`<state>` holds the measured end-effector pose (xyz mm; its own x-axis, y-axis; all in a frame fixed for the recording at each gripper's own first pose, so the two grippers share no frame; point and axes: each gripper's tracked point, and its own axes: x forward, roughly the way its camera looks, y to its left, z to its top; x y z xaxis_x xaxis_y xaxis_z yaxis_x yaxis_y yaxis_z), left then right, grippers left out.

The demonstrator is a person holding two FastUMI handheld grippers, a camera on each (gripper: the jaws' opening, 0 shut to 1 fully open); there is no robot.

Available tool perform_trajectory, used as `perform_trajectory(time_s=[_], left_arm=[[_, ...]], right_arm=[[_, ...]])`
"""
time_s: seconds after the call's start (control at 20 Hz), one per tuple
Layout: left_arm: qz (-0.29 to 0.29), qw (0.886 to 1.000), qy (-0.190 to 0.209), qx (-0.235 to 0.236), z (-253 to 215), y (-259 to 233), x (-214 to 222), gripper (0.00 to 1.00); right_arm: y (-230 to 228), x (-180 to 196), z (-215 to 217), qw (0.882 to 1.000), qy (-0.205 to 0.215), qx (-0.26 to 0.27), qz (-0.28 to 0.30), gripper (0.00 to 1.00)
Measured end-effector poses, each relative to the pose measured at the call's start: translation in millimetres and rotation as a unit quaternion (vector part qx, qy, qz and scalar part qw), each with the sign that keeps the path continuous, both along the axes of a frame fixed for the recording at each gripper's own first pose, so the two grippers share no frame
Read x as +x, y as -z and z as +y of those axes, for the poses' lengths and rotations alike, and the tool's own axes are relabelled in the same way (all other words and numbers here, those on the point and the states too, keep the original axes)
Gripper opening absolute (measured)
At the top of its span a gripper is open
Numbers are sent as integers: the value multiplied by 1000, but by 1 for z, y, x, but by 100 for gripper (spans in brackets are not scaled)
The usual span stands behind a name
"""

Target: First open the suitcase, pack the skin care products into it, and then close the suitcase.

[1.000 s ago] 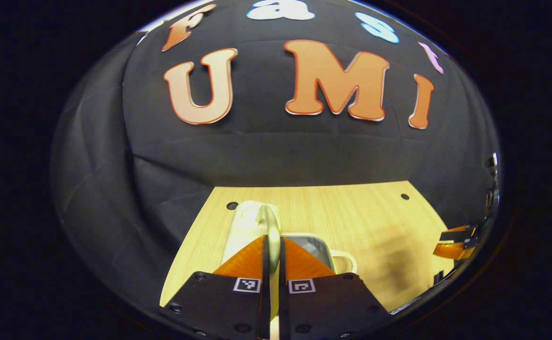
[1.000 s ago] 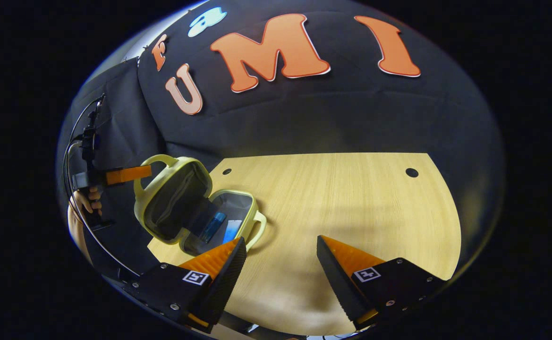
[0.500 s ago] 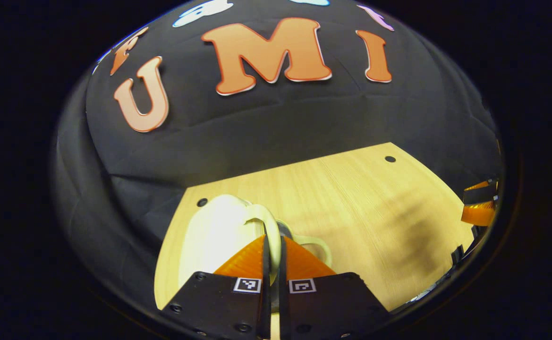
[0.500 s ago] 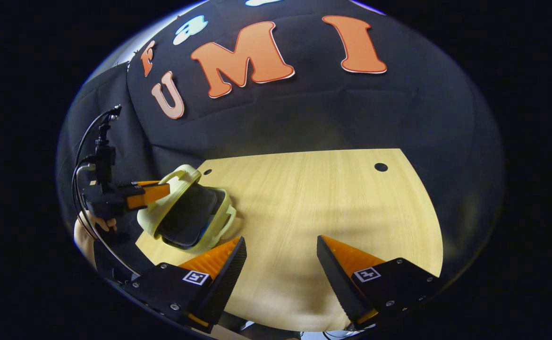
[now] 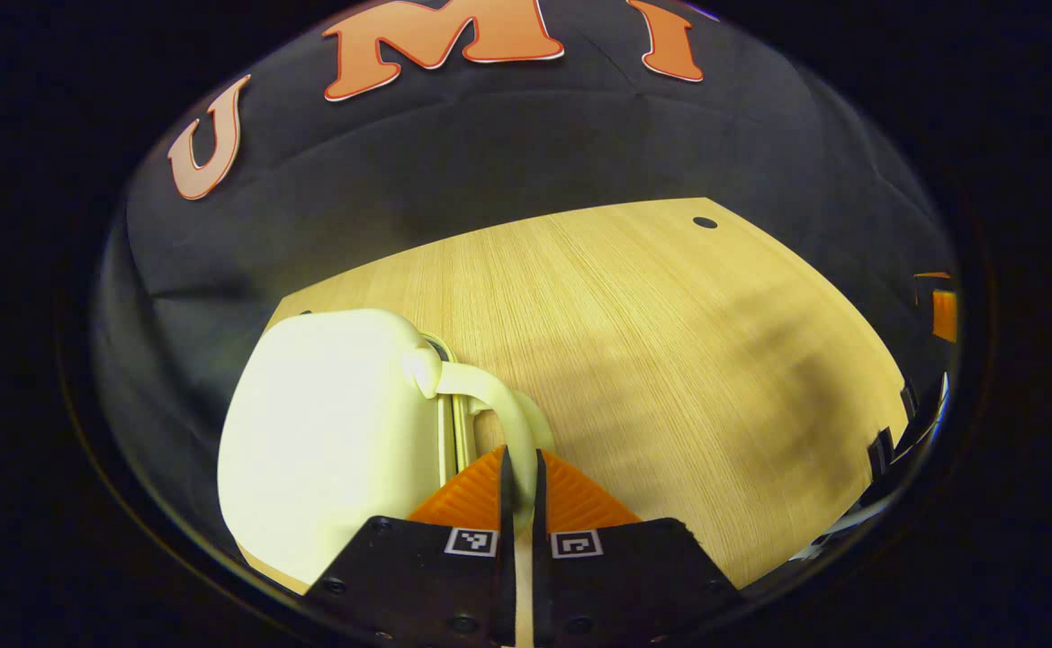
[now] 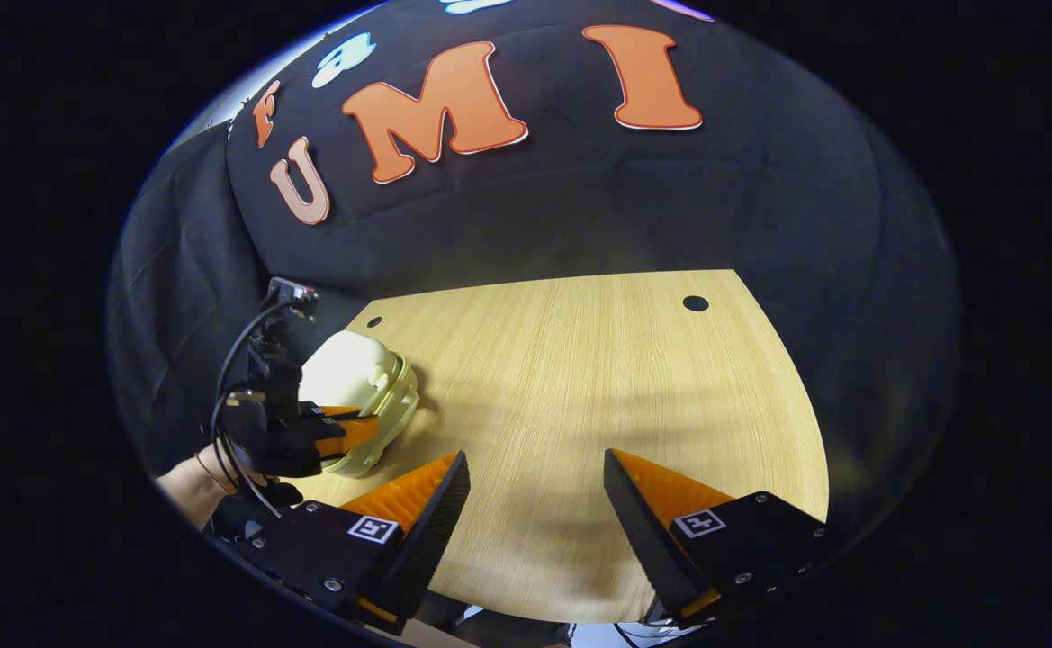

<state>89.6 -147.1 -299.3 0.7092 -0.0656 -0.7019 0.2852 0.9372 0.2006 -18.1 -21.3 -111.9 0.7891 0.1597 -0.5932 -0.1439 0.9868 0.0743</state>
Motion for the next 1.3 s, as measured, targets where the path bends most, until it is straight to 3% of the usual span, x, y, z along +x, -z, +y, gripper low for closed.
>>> perform_trajectory(time_s=[0.15, 0.35, 0.4, 0.45, 0.5, 0.7, 0.95, 1.15, 1.3], left_arm=[[4, 1000, -10, 3, -1, 7, -1, 6], [13, 998, -48, -35, 2, 17, 3, 23], [21, 996, -65, -49, 5, 16, 0, 23], [23, 995, -76, -64, 6, 16, 0, 36], [27, 993, -77, -89, 0, 11, -1, 41], [21, 986, -67, -151, -25, -14, -4, 94], [-61, 978, -44, -192, -26, -101, 9, 98], [-171, 969, -38, -176, 11, -180, 21, 98], [-235, 955, -32, -177, 32, -223, 19, 97]], right_arm=[[1, -2, 1, 1000, 0, -2, 0, 96], [7, -1, 9, 1000, -5, -5, 2, 96], [8, -1, 11, 1000, -7, -7, 3, 95], [8, 1, 14, 1000, -8, -7, 3, 96], [10, 2, 19, 1000, -9, -8, 4, 96], [14, 13, 32, 1000, -8, -19, 4, 95], [-4, 40, 51, 999, 7, -32, -31, 95], [-32, 62, 65, 994, 26, -40, -94, 95], [-55, 81, 82, 988, 42, -43, -145, 95]])
